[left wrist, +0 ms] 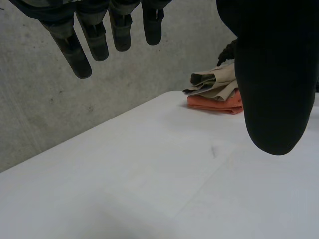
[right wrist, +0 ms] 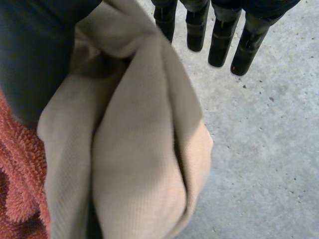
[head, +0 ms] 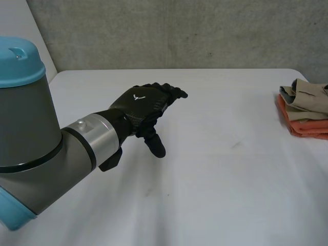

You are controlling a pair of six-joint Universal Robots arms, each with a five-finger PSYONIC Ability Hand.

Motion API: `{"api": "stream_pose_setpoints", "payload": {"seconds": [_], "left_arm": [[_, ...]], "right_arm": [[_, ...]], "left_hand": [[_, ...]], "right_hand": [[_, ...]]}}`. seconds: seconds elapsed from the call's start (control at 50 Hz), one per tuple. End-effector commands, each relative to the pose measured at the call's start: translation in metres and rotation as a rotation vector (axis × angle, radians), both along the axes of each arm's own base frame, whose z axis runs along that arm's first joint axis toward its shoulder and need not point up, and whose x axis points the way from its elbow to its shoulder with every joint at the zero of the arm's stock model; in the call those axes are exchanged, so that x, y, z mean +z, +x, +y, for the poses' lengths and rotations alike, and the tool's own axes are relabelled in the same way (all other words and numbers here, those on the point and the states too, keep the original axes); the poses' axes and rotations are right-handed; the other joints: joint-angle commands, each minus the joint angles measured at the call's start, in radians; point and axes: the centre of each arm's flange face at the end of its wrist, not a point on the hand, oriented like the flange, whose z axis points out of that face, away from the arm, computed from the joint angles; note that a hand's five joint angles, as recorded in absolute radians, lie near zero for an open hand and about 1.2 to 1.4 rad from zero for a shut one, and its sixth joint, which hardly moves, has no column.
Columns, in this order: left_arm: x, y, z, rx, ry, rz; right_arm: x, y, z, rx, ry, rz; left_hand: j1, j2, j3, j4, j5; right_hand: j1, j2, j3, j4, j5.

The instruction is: Fold the laundry.

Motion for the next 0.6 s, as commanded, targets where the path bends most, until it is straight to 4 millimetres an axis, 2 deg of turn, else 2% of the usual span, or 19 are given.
{"api": "stream_pose_setpoints", "payload": {"seconds": [0.02,0.16,0.18,0.24,0.26,0.3,0.32,0.38,0.4,0.46,0.48,0.52,0.6], "left_arm": [[0.002,0.001,0.000,0.001,-0.006,0.004],[0.007,0.002,0.000,0.003,-0.018,0.013],[0.008,0.002,0.001,0.003,-0.020,0.015],[0.013,0.003,0.002,0.006,-0.032,0.023],[0.015,0.004,0.002,0.008,-0.036,0.027],[0.021,0.006,0.002,0.013,-0.051,0.040],[0.023,0.007,0.002,0.016,-0.057,0.044],[0.035,0.012,-0.001,0.040,-0.092,0.065],[0.038,0.014,-0.002,0.049,-0.105,0.073],[0.054,0.025,-0.012,0.113,-0.169,0.110],[0.058,0.030,-0.016,0.139,-0.187,0.119],[0.068,0.045,-0.029,0.236,-0.231,0.133],[0.073,0.069,-0.048,0.387,-0.262,0.127]], "right_arm": [[0.045,0.001,0.008,-0.050,-0.029,0.048],[0.088,0.004,0.025,-0.146,-0.012,0.073],[0.101,0.012,0.033,-0.159,-0.002,0.076],[0.125,0.041,0.047,-0.148,-0.004,0.071],[0.136,0.063,0.056,-0.125,-0.006,0.071],[0.146,0.092,0.068,-0.080,-0.011,0.064],[0.152,0.121,0.081,-0.035,-0.007,0.040],[0.158,0.157,0.100,0.021,0.001,-0.023],[0.164,0.175,0.114,0.040,0.012,-0.086],[0.171,0.193,0.136,0.047,0.042,-0.212],[0.175,0.201,0.151,0.045,0.062,-0.305],[0.176,0.206,0.163,0.036,0.073,-0.387],[0.162,0.219,0.183,0.029,0.109,-0.525]], "left_hand": [[0.026,0.008,0.014,-0.012,-0.030],[0.026,0.008,0.014,-0.012,-0.030],[0.026,0.008,0.014,-0.012,-0.030],[0.023,0.005,0.012,-0.015,-0.033],[0.023,0.005,0.012,-0.015,-0.033],[0.018,-0.001,0.006,-0.021,-0.039],[0.018,-0.001,0.006,-0.021,-0.039],[0.015,-0.004,0.003,-0.024,-0.042],[0.015,-0.004,0.003,-0.024,-0.042],[0.015,-0.004,0.003,-0.024,-0.042],[0.015,-0.004,0.003,-0.024,-0.042],[0.015,-0.004,0.003,-0.024,-0.042],[0.012,-0.007,0.000,-0.027,-0.045]], "right_hand": [[-0.077,-0.121,-0.134,-0.138,-0.141],[-0.077,-0.121,-0.134,-0.138,-0.141],[-0.077,-0.121,-0.134,-0.138,-0.141],[-0.077,-0.121,-0.134,-0.138,-0.141],[-0.077,-0.121,-0.134,-0.138,-0.141],[-0.077,-0.121,-0.134,-0.138,-0.141],[-0.077,-0.121,-0.134,-0.138,-0.141],[-0.077,-0.121,-0.134,-0.138,-0.141],[-0.077,-0.121,-0.134,-0.138,-0.141],[-0.077,-0.121,-0.134,-0.138,-0.141],[-0.077,-0.121,-0.134,-0.138,-0.141],[-0.077,-0.121,-0.134,-0.138,-0.141],[-0.077,-0.121,-0.134,-0.138,-0.141]]}}
